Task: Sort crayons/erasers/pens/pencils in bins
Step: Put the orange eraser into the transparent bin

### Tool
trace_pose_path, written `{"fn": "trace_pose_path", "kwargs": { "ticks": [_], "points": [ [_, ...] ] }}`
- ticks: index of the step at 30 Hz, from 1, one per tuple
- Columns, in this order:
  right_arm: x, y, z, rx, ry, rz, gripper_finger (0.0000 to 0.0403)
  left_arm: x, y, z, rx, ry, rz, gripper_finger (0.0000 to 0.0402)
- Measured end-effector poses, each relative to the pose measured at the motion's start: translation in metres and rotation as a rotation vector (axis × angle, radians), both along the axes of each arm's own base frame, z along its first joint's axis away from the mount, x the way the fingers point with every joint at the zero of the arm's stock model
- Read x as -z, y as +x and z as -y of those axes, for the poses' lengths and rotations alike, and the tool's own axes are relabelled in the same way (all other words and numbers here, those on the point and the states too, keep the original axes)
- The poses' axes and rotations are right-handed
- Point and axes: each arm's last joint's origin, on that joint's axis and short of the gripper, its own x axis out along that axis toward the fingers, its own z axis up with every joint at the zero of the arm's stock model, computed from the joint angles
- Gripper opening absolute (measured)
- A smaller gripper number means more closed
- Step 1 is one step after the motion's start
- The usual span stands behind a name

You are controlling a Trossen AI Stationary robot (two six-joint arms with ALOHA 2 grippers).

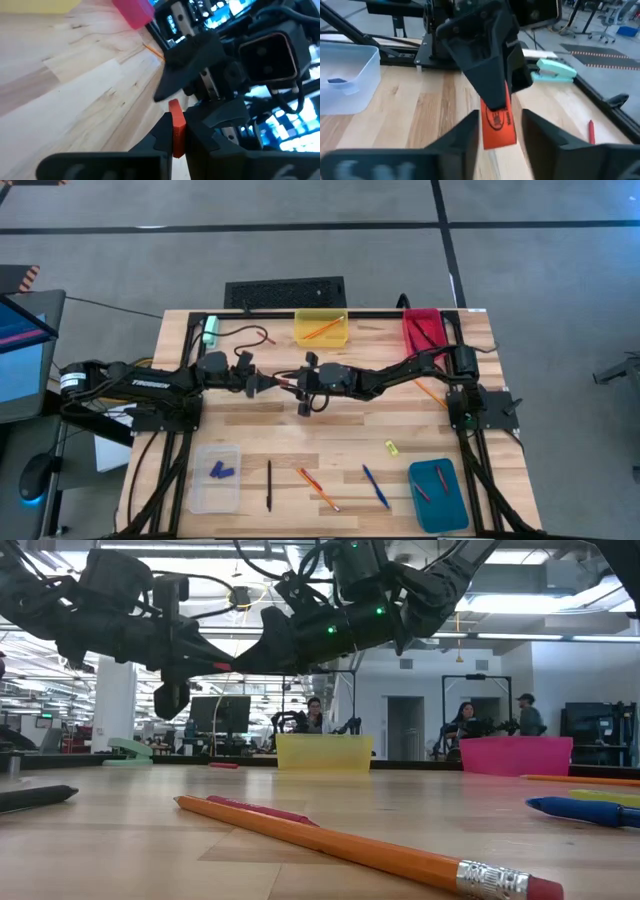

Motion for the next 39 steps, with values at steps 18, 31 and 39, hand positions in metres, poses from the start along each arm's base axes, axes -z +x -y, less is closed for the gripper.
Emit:
{"fn": "trace_pose_path", "kwargs": {
  "ticks": [18,31,39],
  "points": [
    [-0.023,-0.052,-0.002,0.077,-0.081,-0.416,0.0151,-0.048,0.024,0.007,0.354,0.314,-0.486,0.0015],
    [0.019,-0.107,-0.008,0.108,-0.008,-0.34,0.0019,-0.109,-0.005,0.085,0.743,0.084,-0.912,0.0015],
    [0.023,-0.127,-0.004,0.127,-0.008,-0.262,0.0004,-0.086,-0.023,0.147,0.754,-0.082,-1.063,0.0015]
  ]
}}
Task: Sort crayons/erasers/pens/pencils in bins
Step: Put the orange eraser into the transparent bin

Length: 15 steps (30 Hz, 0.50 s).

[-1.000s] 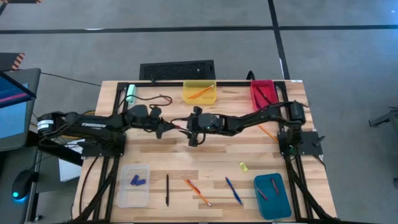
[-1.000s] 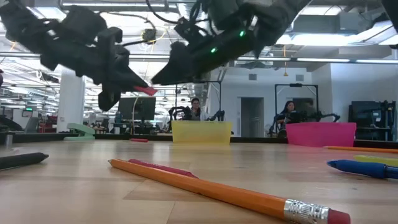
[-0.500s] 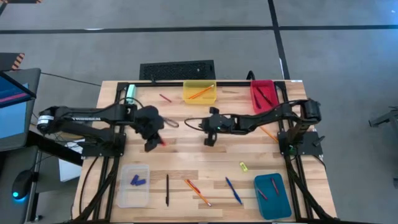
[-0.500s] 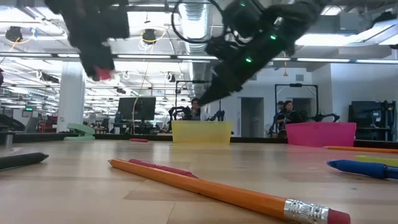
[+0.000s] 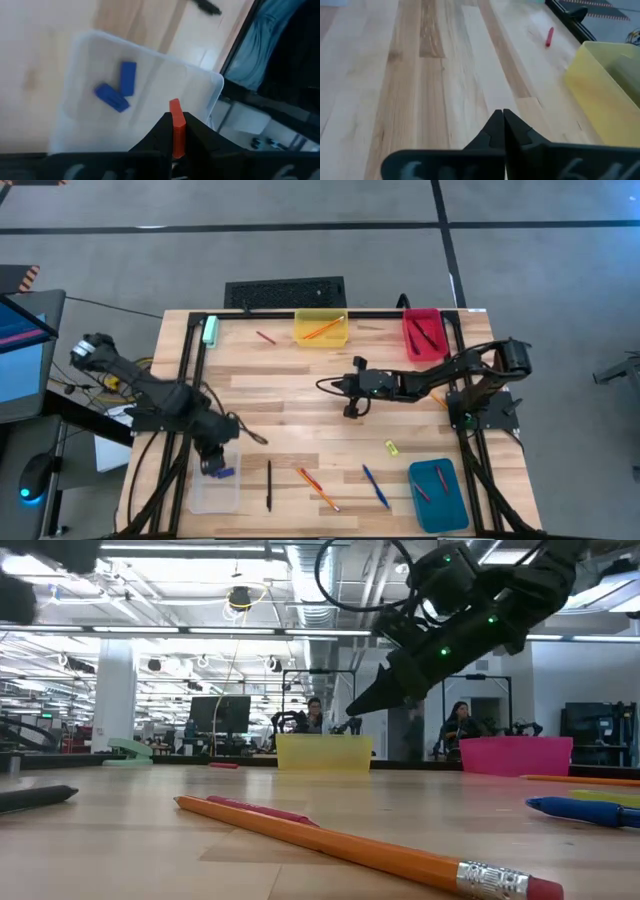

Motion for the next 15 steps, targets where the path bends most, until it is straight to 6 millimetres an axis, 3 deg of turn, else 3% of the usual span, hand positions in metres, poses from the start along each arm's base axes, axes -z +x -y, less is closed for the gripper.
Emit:
{"fn": "trace_pose_path", "kwargs": {
  "ticks": [7,15],
  "points": [
    [0.001,-0.006,-0.013,-0.044,-0.003,0.008,0.0009,0.039,-0.014,0.033,-0.029,-0.088,-0.087,0.0015],
    [0.004,-0.009,-0.019,-0.055,0.014,0.003,0.0007,0.07,-0.025,0.028,-0.091,0.018,-0.092,0.0016]
  ]
}}
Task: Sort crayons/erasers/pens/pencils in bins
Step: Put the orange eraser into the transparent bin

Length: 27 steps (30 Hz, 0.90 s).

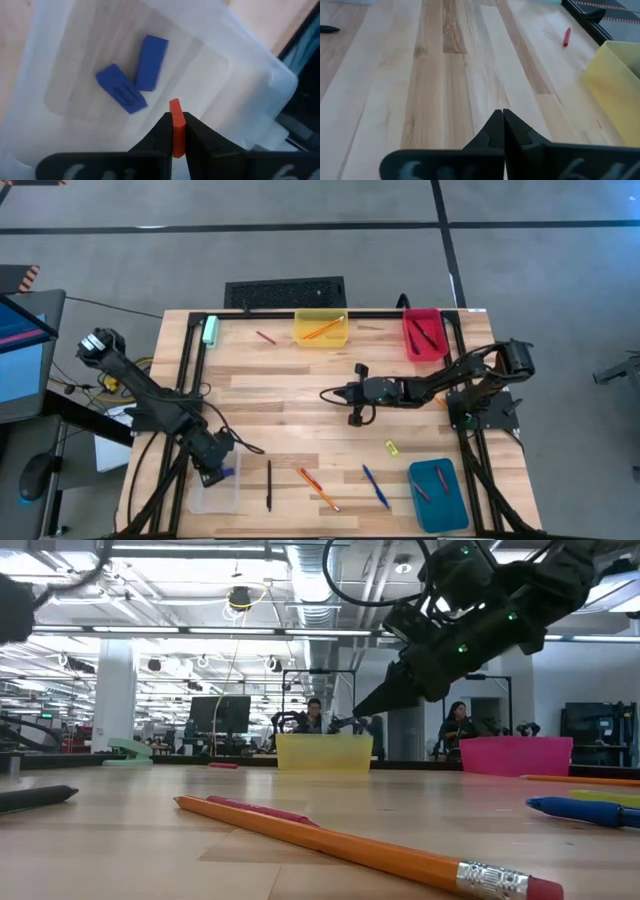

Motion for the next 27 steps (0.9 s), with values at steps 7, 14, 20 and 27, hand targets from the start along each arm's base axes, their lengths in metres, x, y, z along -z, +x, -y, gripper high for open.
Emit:
{"fn": "trace_pose_path", "kwargs": {
  "ticks": [7,14,20,27],
  "points": [
    [0.0,0.0,0.0,0.003,0.003,0.005,0.0003,0.014,-0.004,-0.002,0.028,-0.045,-0.02,0.0049],
    [-0.001,0.0,0.0,0.002,0.003,0.008,0.0009,0.011,-0.005,-0.001,0.031,-0.093,-0.047,0.0116],
    [-0.001,0.0,0.0,0.003,0.003,0.008,0.0003,0.002,-0.008,-0.003,0.034,-0.127,-0.012,0.0142],
    [0.0,0.0,0.0,0.003,0.004,0.008,0.0009,-0.002,-0.014,-0.009,-0.025,-0.122,-0.054,0.0144]
  ]
}}
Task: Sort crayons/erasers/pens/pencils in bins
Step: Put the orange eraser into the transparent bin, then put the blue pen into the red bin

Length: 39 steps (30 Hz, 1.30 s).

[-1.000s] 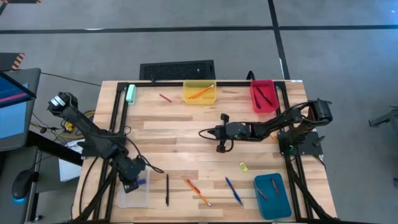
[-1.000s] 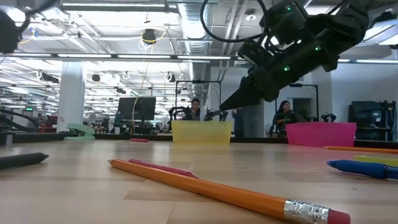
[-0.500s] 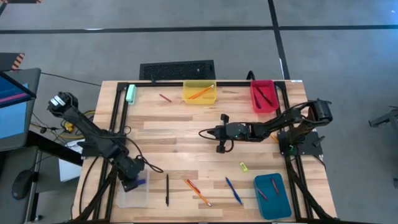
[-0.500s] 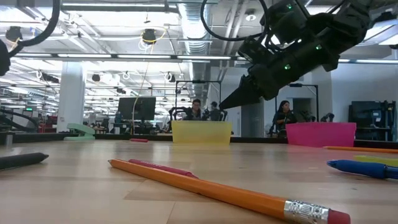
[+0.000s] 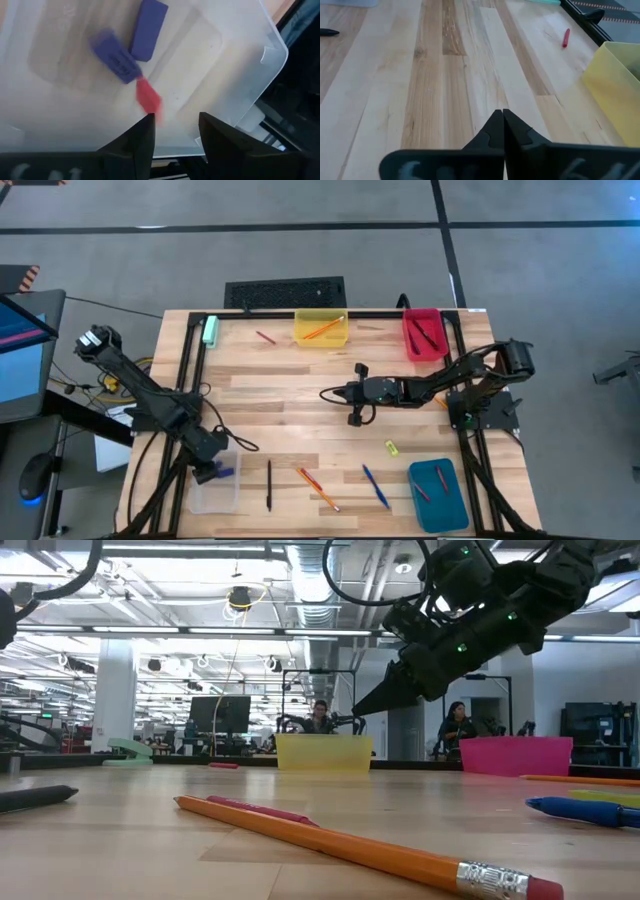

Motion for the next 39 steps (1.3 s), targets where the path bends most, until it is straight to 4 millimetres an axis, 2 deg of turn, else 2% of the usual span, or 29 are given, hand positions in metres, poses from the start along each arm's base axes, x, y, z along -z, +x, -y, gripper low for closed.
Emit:
{"fn": "trace_pose_path", "kwargs": {
  "ticks": [9,12,15,18,22,24,31,39],
  "points": [
    [0.0,0.0,0.0,0.0,0.0,0.0,0.0005,-0.001,0.0,0.0,0.005,-0.012,0.001,0.0173],
    [0.0,0.0,0.0,0.0,0.0,0.0,0.0008,-0.013,0.002,0.002,0.073,-0.033,0.08,0.0166],
    [0.0,0.0,0.0,-0.001,0.0,0.0,0.0007,-0.035,0.007,0.0,0.096,-0.02,0.2,0.0133],
    [0.0,0.0,0.0,-0.001,0.0,0.0,0.0003,-0.052,0.014,-0.012,0.05,0.06,0.369,0.0086],
    [-0.002,-0.001,0.0,0.002,0.006,0.003,0.0006,-0.066,0.027,-0.035,0.031,0.169,0.656,0.002],
    [-0.005,0.0,-0.002,-0.002,0.007,0.007,0.0006,-0.068,0.035,-0.047,0.048,0.222,0.795,0.0007],
    [-0.016,-0.001,-0.009,0.01,0.076,-0.008,0.0004,-0.056,0.064,-0.085,0.165,0.399,1.258,0.0001],
    [-0.028,-0.004,-0.027,0.1,0.151,-0.117,0.0003,-0.025,0.076,-0.122,0.157,0.623,1.609,0.0]
  ]
}}
